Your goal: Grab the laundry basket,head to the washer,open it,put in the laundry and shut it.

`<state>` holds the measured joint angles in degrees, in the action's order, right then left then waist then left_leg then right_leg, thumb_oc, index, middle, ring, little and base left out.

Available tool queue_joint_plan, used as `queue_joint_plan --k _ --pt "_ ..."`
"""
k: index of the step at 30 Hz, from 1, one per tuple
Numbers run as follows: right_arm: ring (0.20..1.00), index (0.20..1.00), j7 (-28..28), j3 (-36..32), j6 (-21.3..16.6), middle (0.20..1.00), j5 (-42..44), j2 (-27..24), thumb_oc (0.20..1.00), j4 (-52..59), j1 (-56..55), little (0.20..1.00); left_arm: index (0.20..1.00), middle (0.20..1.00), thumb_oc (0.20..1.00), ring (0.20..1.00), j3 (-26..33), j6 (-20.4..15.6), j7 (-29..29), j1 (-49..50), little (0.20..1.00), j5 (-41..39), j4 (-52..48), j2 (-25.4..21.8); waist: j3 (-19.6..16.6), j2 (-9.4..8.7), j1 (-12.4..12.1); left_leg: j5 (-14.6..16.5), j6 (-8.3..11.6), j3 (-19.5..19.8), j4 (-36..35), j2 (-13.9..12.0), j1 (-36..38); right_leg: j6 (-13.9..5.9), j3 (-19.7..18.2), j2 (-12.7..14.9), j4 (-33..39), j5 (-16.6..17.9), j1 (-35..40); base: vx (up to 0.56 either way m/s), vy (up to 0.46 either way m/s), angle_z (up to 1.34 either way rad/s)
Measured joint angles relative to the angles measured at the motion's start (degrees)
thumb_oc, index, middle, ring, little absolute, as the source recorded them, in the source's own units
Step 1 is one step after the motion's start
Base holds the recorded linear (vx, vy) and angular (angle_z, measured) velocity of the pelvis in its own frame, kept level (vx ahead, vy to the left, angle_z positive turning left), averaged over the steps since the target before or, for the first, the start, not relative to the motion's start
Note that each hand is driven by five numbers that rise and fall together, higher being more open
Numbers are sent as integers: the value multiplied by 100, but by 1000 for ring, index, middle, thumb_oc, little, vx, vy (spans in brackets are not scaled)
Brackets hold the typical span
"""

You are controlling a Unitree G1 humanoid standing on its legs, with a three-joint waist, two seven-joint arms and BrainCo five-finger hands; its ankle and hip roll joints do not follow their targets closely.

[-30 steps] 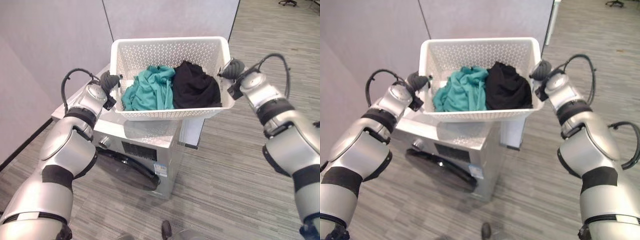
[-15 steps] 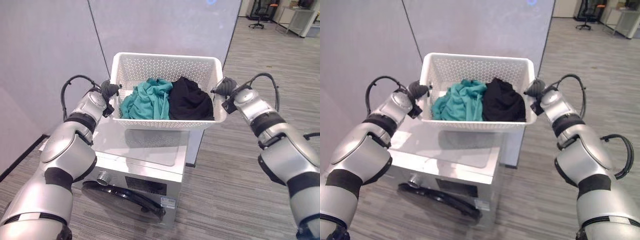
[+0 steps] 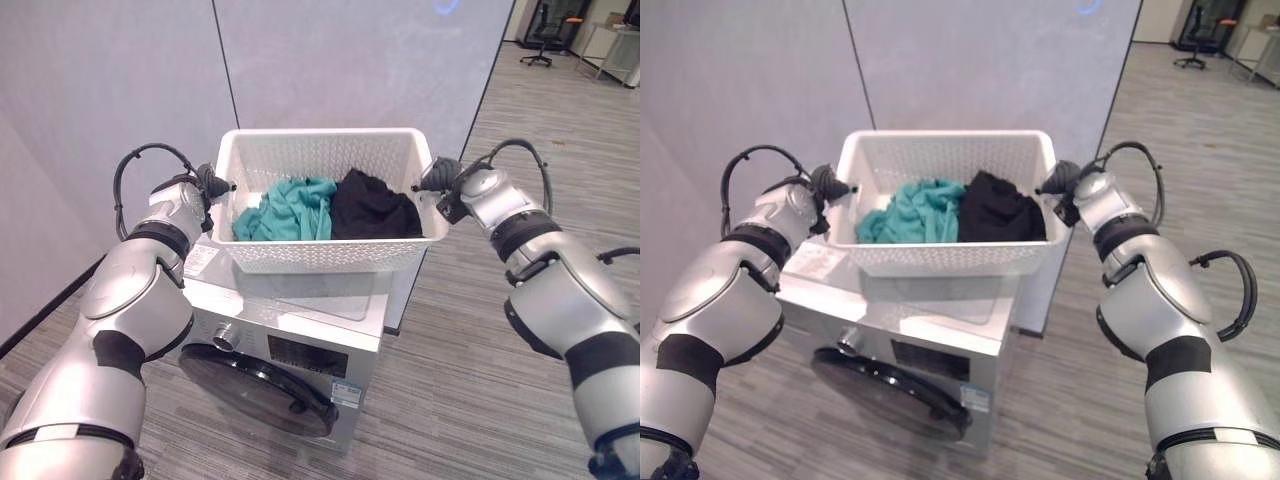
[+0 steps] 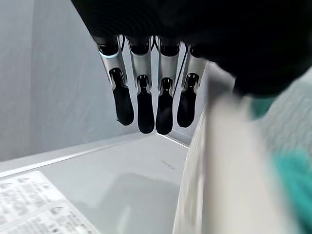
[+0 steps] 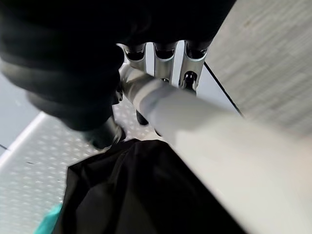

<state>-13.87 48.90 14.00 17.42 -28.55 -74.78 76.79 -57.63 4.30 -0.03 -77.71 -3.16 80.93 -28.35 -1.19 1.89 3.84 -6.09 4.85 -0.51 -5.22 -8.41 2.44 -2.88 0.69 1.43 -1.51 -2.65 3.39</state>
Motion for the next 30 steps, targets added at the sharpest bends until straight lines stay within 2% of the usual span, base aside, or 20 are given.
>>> queue_joint_plan --k 4,7,13,17,20,23,24,27,28,29,30 --pt "1000 1000 -4 7 44 1000 20 -68 1000 -57 -8 1000 1000 1000 1000 1000 12 9 170 -71 1000 103 25 -96 -35 51 -25 33 -21 -9 1 35 -46 -76 -5 70 -25 34 -67 -7 -7 2" --pt "1000 1000 129 -49 14 1000 268 -50 1000 -32 -20 1000 1000 1000 1000 1000 291 -15 395 -181 1000 63 18 -119 -64 96 -25 82 -20 -30 0 57 -50 -118 -20 101 -25 57 -98 -3 -10 -4" --pt "1000 1000 498 -357 -86 1000 953 -58 1000 256 -75 1000 1000 1000 1000 1000 767 -193 681 -223 1000 -497 -129 -369 -134 277 12 100 -47 -174 0 94 -46 -191 -141 139 44 121 -135 -6 -7 -12" --pt "1000 1000 873 -759 -630 1000 1729 -362 1000 705 -63 1000 1000 1000 1000 1000 1171 -464 1004 -232 1000 -836 -430 -596 -131 322 2 99 -46 -168 0 87 -50 -160 -144 130 215 209 -62 -15 -12 -2" --pt "1000 1000 1011 -798 -782 1000 1843 -447 1000 722 -14 1000 1000 1000 1000 1000 1204 -535 1104 -232 1000 -986 -508 -727 -131 322 4 99 -46 -159 0 92 -39 -163 -140 134 302 230 -9 -4 -5 2" --pt "1000 1000 1013 -953 -859 1000 2163 -1014 1000 845 -14 1000 1000 1000 1000 1000 1418 -683 1162 -220 1000 -1220 -856 -1048 -121 315 -47 99 -45 -145 -2 107 -67 -175 -112 143 429 278 55 -13 -15 4" --pt "1000 1000 1056 -988 -908 1000 2267 -1502 1000 1018 -29 1000 1000 1000 1000 1000 1490 -736 1274 -193 1000 -1269 -1101 -1444 -118 313 -49 99 -45 -135 -3 125 -68 -171 -59 146 478 285 84 3 -22 5" --pt "1000 1000 1156 -1243 -1057 1000 2456 -2224 1000 1655 -316 1000 1000 1000 1000 1000 1673 -805 1477 33 1000 -1270 -1741 -2150 -100 304 -23 100 -43 -93 -5 137 -60 -167 -11 142 571 289 164 3 -12 7" --pt "1000 1000 1184 -1496 -1094 1000 2492 -2449 1000 1836 -479 1000 1000 1000 1000 1000 1892 -851 1484 220 1000 -1271 -1993 -2389 -98 302 -20 100 -43 -69 -7 138 -53 -156 -4 140 597 297 188 4 -14 9" --pt "1000 1000 1224 -1945 -1205 1000 2511 -2852 1000 2427 -1018 1000 1000 1000 1000 1000 2296 -977 1490 726 1000 -1270 -2660 -2874 -82 295 -10 104 -38 -43 -7 145 -54 -150 -3 137 608 300 189 -3 -17 6" --pt "1000 1000 1231 -2356 -1256 1000 2511 -3126 1000 2824 -1494 1000 1000 1000 1000 1000 2622 -1019 1491 1112 1000 -1270 -3055 -3125 -51 290 -13 105 -36 -21 -7 140 -54 -148 0 138 613 296 190 16 -22 6"
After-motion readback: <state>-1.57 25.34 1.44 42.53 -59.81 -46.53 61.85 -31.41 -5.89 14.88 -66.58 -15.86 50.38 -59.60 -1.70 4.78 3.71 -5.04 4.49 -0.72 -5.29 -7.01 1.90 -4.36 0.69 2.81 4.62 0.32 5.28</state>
